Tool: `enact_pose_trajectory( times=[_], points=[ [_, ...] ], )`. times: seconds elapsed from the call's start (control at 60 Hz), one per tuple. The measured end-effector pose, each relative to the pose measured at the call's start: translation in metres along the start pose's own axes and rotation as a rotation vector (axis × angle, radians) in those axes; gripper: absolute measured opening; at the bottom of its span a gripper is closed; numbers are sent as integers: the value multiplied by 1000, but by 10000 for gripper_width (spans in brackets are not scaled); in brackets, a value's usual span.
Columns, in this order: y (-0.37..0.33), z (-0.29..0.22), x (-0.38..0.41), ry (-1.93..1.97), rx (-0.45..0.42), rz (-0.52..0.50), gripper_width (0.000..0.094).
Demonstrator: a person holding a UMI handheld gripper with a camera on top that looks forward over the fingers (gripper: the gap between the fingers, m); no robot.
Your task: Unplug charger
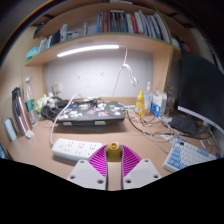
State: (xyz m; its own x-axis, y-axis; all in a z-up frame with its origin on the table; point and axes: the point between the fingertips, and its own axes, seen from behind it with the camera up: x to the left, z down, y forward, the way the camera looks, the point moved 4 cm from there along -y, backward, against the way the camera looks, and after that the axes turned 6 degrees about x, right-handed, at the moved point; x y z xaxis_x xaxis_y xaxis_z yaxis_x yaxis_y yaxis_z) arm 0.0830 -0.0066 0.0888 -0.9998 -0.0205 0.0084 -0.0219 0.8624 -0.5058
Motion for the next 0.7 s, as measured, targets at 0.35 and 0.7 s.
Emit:
enact_pose_trajectory(
  times=[0.35,0.7],
  points=[
    [50,46,-9,-8,231,2,265],
    [76,45,-9,4,213,-4,342]
  ],
)
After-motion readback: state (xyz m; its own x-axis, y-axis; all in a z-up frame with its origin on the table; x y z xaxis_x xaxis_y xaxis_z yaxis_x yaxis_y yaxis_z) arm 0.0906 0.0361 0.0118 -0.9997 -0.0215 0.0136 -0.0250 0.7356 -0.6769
